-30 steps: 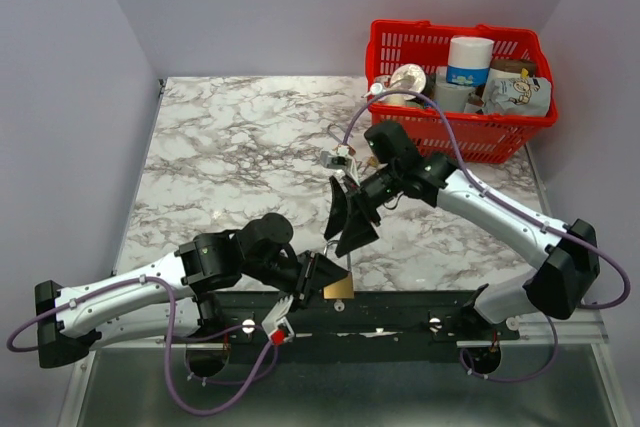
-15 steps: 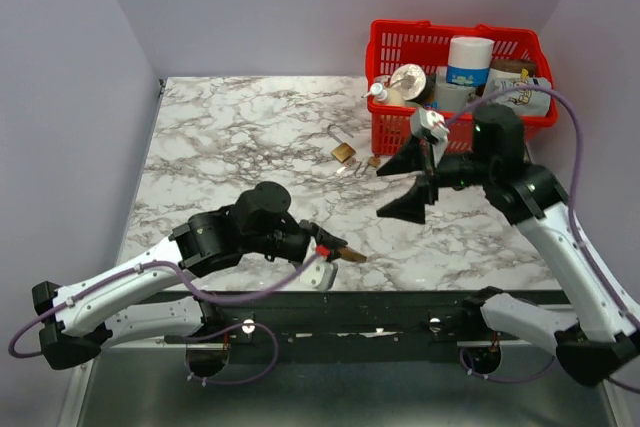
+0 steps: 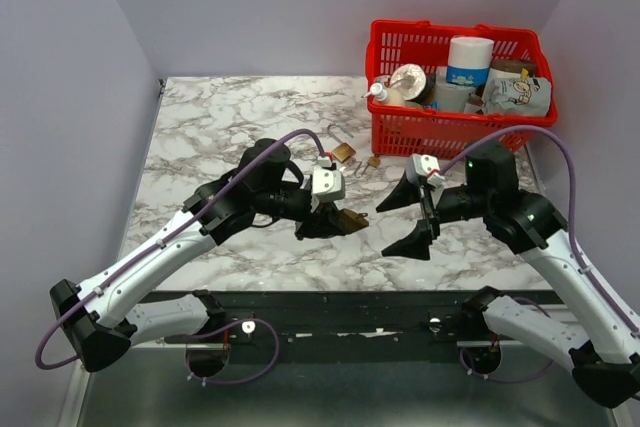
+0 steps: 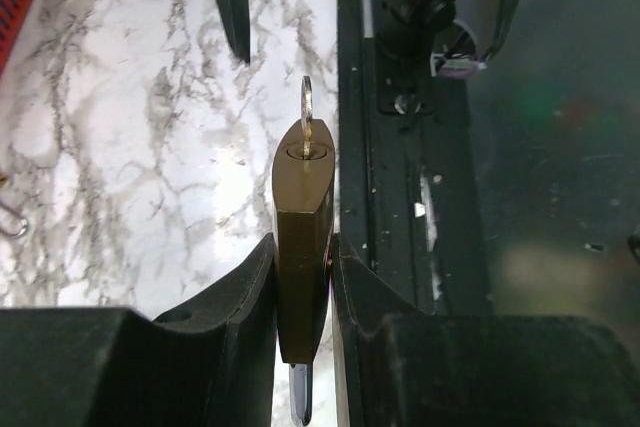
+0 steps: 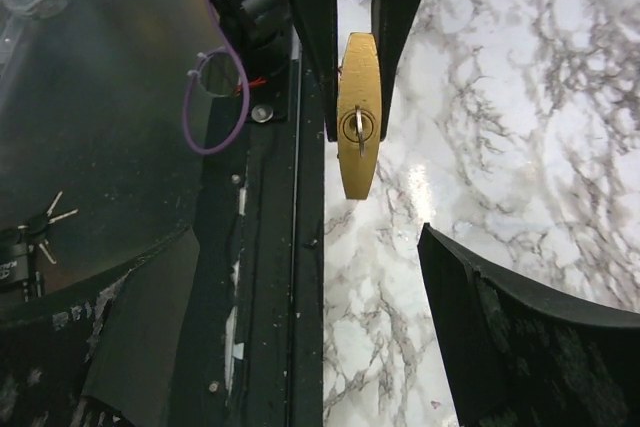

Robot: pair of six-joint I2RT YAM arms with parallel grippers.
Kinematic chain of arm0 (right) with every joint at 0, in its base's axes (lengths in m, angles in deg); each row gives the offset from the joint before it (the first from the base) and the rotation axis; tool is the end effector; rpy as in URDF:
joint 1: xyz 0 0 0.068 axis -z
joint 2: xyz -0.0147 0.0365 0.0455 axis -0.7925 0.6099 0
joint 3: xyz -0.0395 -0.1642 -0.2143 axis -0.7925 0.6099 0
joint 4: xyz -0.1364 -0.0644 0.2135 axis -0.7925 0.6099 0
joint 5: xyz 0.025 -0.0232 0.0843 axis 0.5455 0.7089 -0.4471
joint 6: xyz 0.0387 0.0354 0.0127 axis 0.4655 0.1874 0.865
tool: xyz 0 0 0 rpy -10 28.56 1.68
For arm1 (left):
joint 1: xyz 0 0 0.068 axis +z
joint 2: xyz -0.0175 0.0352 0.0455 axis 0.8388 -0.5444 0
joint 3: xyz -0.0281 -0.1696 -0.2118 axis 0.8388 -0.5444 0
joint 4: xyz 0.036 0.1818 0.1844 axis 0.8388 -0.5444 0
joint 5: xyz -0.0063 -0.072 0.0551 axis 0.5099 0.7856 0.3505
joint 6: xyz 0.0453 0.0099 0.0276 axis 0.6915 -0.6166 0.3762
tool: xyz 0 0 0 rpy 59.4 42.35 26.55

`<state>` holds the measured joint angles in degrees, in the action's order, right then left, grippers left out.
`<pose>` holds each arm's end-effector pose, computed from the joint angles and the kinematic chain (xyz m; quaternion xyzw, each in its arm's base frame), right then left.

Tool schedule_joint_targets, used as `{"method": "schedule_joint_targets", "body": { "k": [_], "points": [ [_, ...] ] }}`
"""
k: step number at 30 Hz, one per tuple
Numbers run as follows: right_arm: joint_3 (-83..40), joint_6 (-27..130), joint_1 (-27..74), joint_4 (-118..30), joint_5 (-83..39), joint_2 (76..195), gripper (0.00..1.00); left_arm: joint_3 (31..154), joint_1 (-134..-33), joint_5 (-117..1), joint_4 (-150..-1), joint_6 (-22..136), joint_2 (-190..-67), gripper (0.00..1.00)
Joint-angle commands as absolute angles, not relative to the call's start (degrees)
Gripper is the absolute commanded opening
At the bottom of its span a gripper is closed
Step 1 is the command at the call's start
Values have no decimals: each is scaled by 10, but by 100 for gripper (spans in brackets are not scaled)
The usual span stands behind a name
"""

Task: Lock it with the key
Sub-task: Adjust the lock.

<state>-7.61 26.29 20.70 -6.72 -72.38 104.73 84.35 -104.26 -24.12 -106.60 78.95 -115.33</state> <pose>0.1232 0.1114 0.3816 -0.5446 0.5699 0.4612 0.4073 0.1370 -0.1835 0.3703 0.5466 0.6081 -0.4462 0.3638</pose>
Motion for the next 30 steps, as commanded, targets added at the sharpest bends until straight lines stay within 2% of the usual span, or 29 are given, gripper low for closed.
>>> {"method": "schedule_joint_targets", "body": {
  "k": [1, 3, 6, 7, 10, 12, 16, 21, 24, 27, 28, 29, 30],
  "points": [
    [-85, 246, 166, -96, -707, 1078, 95, 873, -1042, -177, -995, 732, -1146, 0],
    [-89, 248, 154, -103, -706, 1087, 91, 875, -1042, -179, -991, 726, -1151, 0],
    [-90, 264, 134, -120, -698, 1101, 79, 878, -1042, -176, -990, 725, -1157, 0],
    [-91, 271, 128, -128, -696, 1107, 72, 878, -1042, -174, -989, 726, -1158, 0],
    [-97, 278, 122, -138, -687, 1116, 63, 879, -1042, -167, -990, 726, -1162, 0],
    [-103, 281, 121, -138, -685, 1123, 61, 879, -1042, -165, -993, 726, -1165, 0],
    [-107, 283, 116, -141, -679, 1130, 51, 879, -1042, -167, -995, 725, -1166, 0],
    [-104, 285, 109, -146, -670, 1133, 51, 882, -1042, -166, -995, 719, -1173, 0],
    [-105, 285, 105, -151, -665, 1137, 45, 886, -1042, -167, -998, 724, -1176, 0],
    [-105, 293, 101, -158, -658, 1139, 34, 893, -1043, -168, -1004, 725, -1182, 0],
    [-107, 296, 99, -157, -658, 1140, 24, 893, -1042, -172, -1004, 723, -1183, 0],
    [-110, 296, 98, -155, -660, 1144, 19, 893, -1042, -174, -1003, 720, -1184, 0],
    [-113, 297, 98, -155, -658, 1145, 9, 893, -1042, -177, -997, 714, -1184, 0]
  ]
}}
